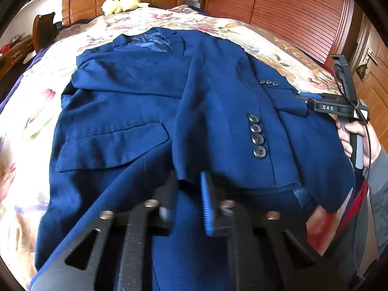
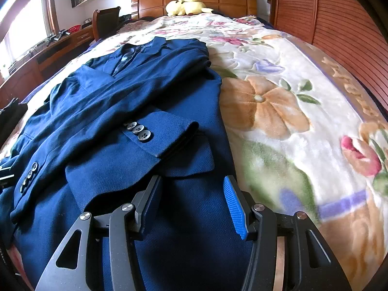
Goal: Fold large clothes
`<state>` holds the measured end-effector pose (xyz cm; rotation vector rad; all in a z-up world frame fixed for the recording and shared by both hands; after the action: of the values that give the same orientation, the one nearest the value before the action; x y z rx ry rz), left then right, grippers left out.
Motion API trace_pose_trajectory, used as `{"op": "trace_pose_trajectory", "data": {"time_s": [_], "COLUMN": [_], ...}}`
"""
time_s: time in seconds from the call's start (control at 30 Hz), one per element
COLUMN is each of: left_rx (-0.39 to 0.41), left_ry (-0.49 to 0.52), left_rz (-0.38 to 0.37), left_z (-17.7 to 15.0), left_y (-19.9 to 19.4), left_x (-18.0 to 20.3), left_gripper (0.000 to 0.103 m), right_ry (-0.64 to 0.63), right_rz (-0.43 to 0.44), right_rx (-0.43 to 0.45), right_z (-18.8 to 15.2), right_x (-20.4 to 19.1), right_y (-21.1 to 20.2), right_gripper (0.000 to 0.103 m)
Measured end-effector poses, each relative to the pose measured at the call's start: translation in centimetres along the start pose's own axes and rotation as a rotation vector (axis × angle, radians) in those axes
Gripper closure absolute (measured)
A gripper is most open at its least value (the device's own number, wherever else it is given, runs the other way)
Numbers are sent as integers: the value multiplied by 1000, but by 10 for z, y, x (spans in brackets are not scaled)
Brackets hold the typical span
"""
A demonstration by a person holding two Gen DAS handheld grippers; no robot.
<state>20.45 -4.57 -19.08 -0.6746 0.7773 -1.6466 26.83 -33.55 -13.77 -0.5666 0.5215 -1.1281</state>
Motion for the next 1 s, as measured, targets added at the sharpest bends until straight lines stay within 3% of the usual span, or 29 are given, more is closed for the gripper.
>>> {"op": "trace_pose_trajectory", "data": {"time_s": [0.07, 0.3, 0.43, 0.5, 0.63, 0.73, 0.77, 1.0], "left_rx": [17, 136, 112, 92, 82, 71, 66, 29], "left_ry": [-8, -65, -69, -77, -84, -91, -98, -141], "left_rz": [-17, 10, 78, 113, 114, 138, 150, 215], "left_z": [5, 42, 48, 45, 29, 10, 2, -36], "left_y": [-5, -42, -41, -41, -52, -67, -72, -89], "left_x": [-1, -24, -40, -51, -66, -80, -86, -119], "left_gripper": [98, 100, 99, 99, 80, 76, 70, 67], "right_ry": [1, 1, 2, 3, 3, 3, 3, 3], "right_rz": [2, 2, 3, 5, 5, 5, 5, 4], "right_rx": [-1, -1, -3, -3, -4, -4, -4, -4], "right_z": [0, 0, 0, 0, 0, 0, 0, 0], "right_x": [0, 0, 1, 1, 1, 1, 0, 1], "right_y": [1, 1, 1, 2, 2, 2, 2, 2], "right_gripper": [49, 49, 48, 48, 48, 48, 48, 48]}}
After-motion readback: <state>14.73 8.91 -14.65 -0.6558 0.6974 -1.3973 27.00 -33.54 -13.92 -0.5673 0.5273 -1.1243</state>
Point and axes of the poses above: each gripper's, at about its wrist camera, not at the fingertips, and y roughly the way its jaws point, x to its right, z to its top, the point moved 6 cm from there along y, roughly the way its jaws point, and after that the axes turned 6 degrees about z, right-handed, at the moved point
